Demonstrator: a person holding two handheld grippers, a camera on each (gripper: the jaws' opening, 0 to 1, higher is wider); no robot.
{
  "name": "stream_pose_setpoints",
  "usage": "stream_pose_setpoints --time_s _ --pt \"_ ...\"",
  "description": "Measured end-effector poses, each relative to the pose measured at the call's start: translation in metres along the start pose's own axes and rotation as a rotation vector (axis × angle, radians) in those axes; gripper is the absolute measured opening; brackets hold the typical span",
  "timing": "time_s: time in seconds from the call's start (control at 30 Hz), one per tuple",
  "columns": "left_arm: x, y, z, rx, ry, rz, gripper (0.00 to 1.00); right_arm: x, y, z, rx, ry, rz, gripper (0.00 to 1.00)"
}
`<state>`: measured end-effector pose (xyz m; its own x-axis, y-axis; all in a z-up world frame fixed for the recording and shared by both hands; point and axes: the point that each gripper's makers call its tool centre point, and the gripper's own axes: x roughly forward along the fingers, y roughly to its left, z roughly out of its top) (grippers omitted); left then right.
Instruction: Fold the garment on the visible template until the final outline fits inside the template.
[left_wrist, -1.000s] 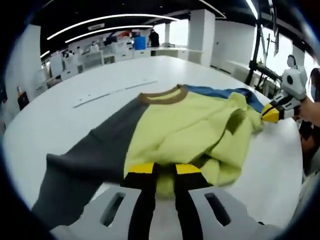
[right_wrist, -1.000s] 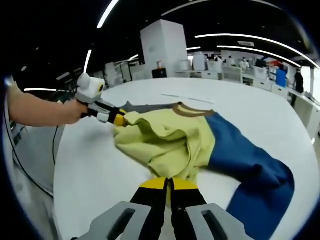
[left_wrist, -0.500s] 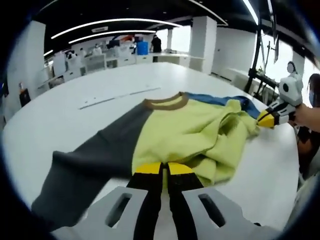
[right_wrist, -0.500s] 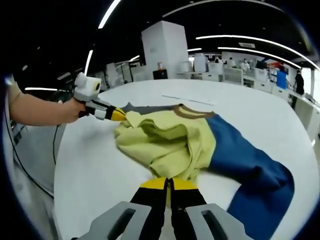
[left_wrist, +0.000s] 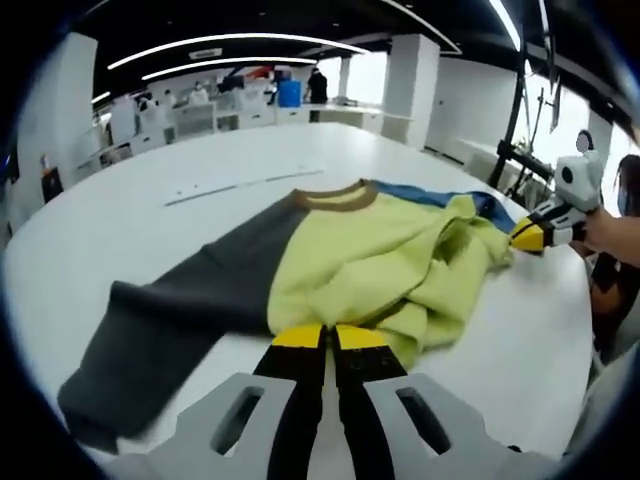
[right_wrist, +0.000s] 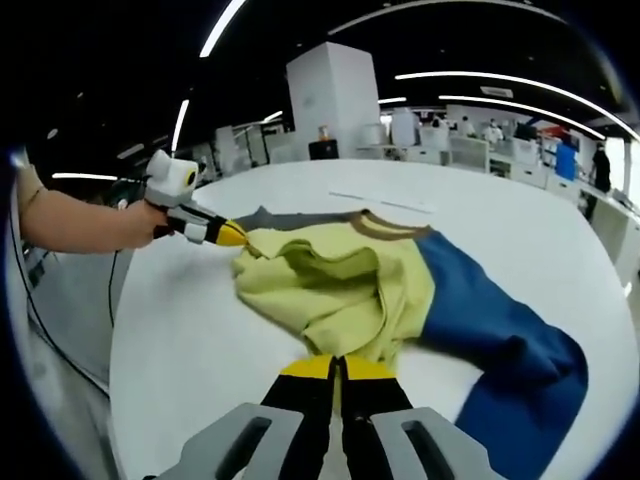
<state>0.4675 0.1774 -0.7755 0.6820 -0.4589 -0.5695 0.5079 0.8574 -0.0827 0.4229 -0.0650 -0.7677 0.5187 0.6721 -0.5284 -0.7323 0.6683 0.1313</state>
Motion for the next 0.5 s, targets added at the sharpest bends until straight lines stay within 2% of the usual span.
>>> stream_pose_setpoints --time_s 0.23,0.5 --pt "-0.014 0.000 0.010 -0.001 -0.036 -0.005 0.00 -0.013 -0.010 0.011 -0.006 -0.024 -0.028 0.00" --pt "-0.035 0.002 0.014 -0.003 -0.059 -0.010 0.00 -0.034 -0.018 0.022 -0.013 -0.051 -0.060 0.00"
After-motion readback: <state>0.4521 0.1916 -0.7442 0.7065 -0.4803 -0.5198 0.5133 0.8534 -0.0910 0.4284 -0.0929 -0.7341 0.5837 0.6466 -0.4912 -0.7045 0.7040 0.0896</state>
